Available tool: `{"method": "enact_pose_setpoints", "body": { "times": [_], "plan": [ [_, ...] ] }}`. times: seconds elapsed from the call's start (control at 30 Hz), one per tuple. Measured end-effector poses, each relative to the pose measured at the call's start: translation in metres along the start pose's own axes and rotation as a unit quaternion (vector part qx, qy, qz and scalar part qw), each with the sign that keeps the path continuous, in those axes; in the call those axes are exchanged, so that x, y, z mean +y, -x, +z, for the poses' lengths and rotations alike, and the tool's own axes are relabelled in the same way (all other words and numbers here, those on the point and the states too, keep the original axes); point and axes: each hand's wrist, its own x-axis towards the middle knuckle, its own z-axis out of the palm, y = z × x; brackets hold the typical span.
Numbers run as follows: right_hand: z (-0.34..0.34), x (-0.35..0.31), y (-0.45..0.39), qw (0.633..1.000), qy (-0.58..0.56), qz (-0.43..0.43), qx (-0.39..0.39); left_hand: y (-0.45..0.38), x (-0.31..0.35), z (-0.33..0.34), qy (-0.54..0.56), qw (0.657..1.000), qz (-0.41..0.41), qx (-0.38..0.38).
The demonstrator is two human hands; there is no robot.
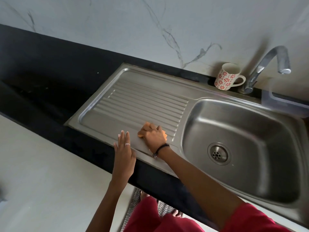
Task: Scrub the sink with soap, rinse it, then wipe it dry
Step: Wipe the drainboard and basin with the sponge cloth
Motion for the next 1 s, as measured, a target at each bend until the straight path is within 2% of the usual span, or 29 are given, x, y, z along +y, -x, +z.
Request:
{"method": "enact_pose_setpoints", "body": {
  "times": [0.17,0.27,0.37,0.5,0.67,0.77,1.0],
  "plan": [
    [0.0,-0.003,0.009,0.993,0.109,-0.009,0.053,0.001,0.005,0.007,-0.003,1.0,0.011,-0.006],
    [-0.001,-0.003,0.014,0.99,0.137,-0.024,0.037,0.003,0.008,0.011,-0.005,1.0,0.016,-0.007],
    [-0.005,-0.005,0.019,0.982,0.181,-0.006,0.057,0.005,0.008,0.011,-0.003,1.0,0.019,-0.005],
    [-0.003,0.002,0.027,0.983,0.175,-0.006,0.046,0.006,0.007,0.011,-0.004,1.0,0.017,-0.004],
    [-0.009,0.01,0.043,0.983,0.177,0.041,0.026,0.007,0.012,0.015,-0.006,0.999,0.03,-0.016],
    [-0.009,0.018,0.057,0.979,0.185,0.067,0.054,0.008,0.017,0.022,-0.015,0.998,0.053,-0.023],
    [-0.006,0.04,0.092,0.975,0.154,0.15,0.052,0.011,0.028,0.034,-0.011,0.994,0.095,-0.056]
  ]
}}
